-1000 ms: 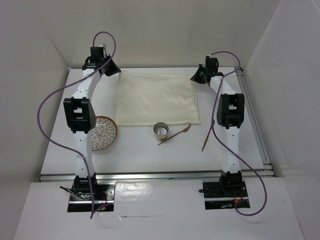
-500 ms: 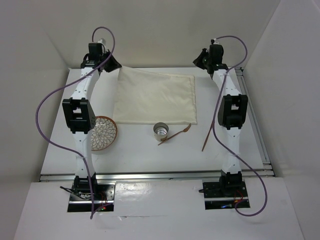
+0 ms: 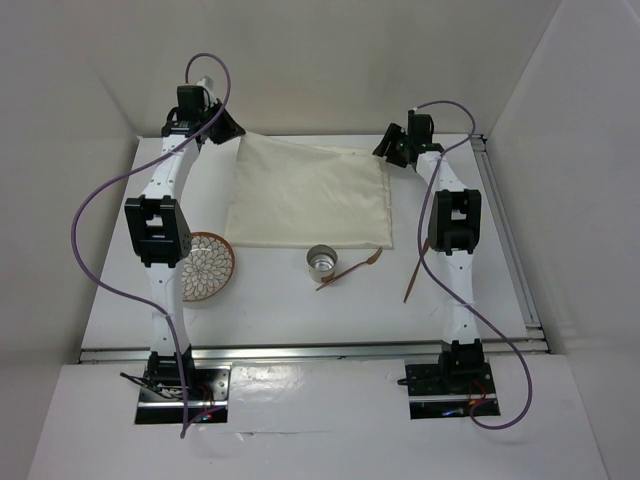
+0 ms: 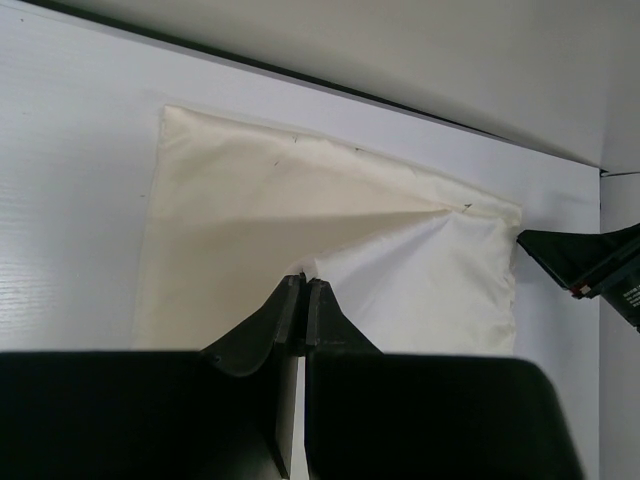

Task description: Set the dinner table for one person

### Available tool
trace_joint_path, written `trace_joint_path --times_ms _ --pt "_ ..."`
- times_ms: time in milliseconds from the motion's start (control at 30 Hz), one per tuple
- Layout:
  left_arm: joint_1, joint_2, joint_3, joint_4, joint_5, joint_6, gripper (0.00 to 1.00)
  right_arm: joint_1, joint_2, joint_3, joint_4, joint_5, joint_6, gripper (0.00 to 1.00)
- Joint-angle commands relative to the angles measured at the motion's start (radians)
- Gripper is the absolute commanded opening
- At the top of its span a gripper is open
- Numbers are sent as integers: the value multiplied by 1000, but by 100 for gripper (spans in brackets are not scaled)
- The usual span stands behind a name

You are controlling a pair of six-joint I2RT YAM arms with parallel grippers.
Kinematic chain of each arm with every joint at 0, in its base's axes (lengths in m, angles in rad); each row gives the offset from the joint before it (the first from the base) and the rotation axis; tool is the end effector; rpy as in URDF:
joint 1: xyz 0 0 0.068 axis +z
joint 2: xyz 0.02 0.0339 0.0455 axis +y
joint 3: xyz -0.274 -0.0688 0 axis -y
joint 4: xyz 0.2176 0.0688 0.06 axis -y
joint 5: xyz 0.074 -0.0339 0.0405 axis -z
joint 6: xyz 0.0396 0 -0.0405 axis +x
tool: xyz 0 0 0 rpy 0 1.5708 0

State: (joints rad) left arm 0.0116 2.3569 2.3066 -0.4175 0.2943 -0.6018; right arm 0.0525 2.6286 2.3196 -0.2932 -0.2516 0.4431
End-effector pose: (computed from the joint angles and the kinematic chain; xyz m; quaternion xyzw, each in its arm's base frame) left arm 0.5342 -0.0053 0.3056 -0.1811 0.8264 -0.2702 0.4596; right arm 0.5755 0.0401 0.1753 0.1131 0.8727 0.2209 0.4206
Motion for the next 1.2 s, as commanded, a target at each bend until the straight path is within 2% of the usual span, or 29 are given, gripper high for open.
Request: trace_joint_path --times_ms 0,333,433,633,700,833,933,967,1033,1100,1167 --pt "4 10 5 49 20 16 0 9 -19 -2 14 -23 -15 63" --pt "4 10 -6 59 20 7 0 18 22 -11 14 -77 -6 60" --pt "4 10 -6 59 20 7 0 18 22 -20 14 -100 3 53" --pt "4 10 -15 59 20 7 0 18 22 -22 25 -117 13 53" --pt "4 10 -24 59 20 7 0 18 22 -22 14 -106 13 58" --pt "4 1 -24 68 20 7 0 18 22 -22 5 -81 13 58" --pt "4 -8 -33 68 20 16 0 18 10 -43 14 -54 13 67" --pt "4 -8 -42 68 20 16 0 18 10 -58 14 -40 3 67" --pt "4 -8 -42 68 11 16 0 27 10 -58 14 -28 3 57" --pt "4 -8 -52 68 11 16 0 27 19 -39 14 -37 -6 32" --pt "4 -18 -52 68 11 16 0 27 19 -39 5 -37 -6 14"
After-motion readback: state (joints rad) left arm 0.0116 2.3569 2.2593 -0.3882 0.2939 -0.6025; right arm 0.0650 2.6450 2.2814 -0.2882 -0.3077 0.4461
